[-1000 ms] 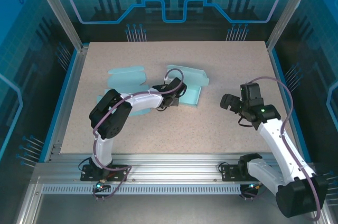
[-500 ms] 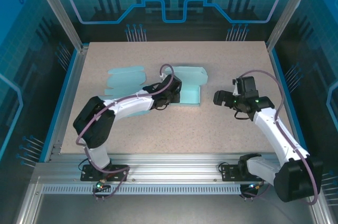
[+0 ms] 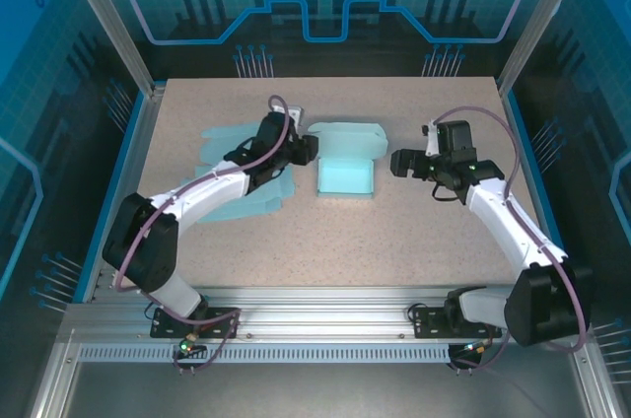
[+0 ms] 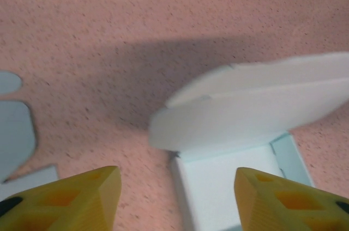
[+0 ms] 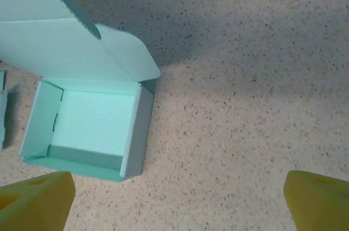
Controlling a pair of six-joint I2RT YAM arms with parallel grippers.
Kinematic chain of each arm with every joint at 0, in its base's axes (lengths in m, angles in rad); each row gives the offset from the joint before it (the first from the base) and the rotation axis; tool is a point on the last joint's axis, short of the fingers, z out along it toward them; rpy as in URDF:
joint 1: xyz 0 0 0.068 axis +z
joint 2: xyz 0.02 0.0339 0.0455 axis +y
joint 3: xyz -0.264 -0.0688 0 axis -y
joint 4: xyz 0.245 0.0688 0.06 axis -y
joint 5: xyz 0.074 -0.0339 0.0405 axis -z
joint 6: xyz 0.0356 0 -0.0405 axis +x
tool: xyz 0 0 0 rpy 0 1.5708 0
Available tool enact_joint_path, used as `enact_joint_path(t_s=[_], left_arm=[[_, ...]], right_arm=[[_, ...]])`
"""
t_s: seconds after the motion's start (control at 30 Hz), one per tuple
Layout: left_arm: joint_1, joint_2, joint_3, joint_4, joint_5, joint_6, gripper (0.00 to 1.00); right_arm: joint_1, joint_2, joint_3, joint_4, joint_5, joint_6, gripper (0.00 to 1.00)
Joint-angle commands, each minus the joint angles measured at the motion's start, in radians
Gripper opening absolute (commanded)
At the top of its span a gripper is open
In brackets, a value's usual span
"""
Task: Fold the paper box
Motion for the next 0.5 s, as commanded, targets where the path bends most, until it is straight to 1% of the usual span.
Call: enact_joint_path(t_s=[0.0, 0.07, 0.2, 0.3, 0.47], left_arm=[[0.072, 0.056, -0.003, 0.098, 0.2, 0.131, 0.62], [0.094, 0.093, 0.017, 0.103, 0.27, 0.16, 0.64], [0.113, 0.163, 0.046, 0.125, 0.323, 0.199, 0.64], [0.115, 0.2, 0.066, 0.126, 0.324, 0.235, 0.64], [0.123, 0.251, 0.116, 0.104, 0.336, 0.255, 0.64]], right_arm=[[0.001, 0.058, 0.05, 0.079, -0.045, -0.056, 0.97], [0.0, 0.105, 0.071, 0.102, -0.06, -0.07, 0.95], [0.0, 0.196, 0.107, 0.152, -0.086, -0.102, 0.91], [-0.001, 0.269, 0.148, 0.176, -0.11, -0.13, 0.88], [-0.002, 0.361, 0.204, 0.21, -0.172, -0.154, 0.87]])
